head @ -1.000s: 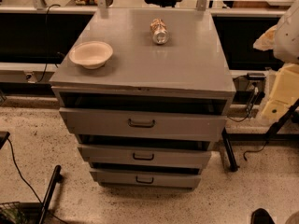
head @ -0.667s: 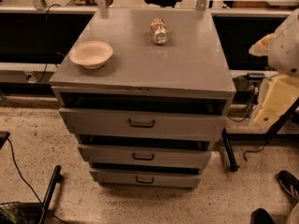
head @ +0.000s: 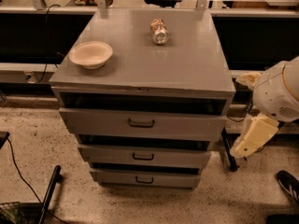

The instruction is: Open top drawer

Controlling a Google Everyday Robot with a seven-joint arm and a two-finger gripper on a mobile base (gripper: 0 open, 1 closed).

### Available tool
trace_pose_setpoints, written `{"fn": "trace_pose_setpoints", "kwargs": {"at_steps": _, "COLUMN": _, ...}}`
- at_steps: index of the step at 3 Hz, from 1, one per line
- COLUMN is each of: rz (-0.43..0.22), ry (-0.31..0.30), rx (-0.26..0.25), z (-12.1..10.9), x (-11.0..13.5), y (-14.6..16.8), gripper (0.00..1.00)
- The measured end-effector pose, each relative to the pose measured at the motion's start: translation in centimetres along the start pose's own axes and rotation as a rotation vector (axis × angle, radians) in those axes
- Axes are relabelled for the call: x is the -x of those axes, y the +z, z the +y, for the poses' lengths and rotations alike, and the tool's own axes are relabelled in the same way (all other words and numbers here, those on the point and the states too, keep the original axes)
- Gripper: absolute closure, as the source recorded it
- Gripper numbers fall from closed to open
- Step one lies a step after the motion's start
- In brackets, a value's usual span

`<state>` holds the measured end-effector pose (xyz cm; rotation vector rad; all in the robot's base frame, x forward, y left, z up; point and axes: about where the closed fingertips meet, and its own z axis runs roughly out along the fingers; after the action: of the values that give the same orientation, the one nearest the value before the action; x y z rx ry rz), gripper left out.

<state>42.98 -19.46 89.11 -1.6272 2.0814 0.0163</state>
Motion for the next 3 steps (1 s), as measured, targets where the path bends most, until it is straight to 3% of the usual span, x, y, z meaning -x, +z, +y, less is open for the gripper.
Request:
{"fn": "trace_pose_setpoints", "kwargs": {"at_steps": 1, "rz": 0.033, "ry": -0.011, "rx": 0.039, "z": -0.1, "x": 0.7, "y": 1.6, "gripper": 0.0}}
{"fn": "trace_pose_setpoints", "kwargs": {"at_steps": 2, "rz": 0.024, "ry": -0.034, "rx": 0.102, "z": 1.7, "x": 0.7, "y": 5.0, "gripper": 0.0}}
{"fn": "trace_pose_setpoints", "kwargs": {"at_steps": 3, "rz": -0.047, "ry": -0.06, "rx": 0.085, "z": 2.5, "x": 1.1, "y": 9.4, "gripper": 0.0}}
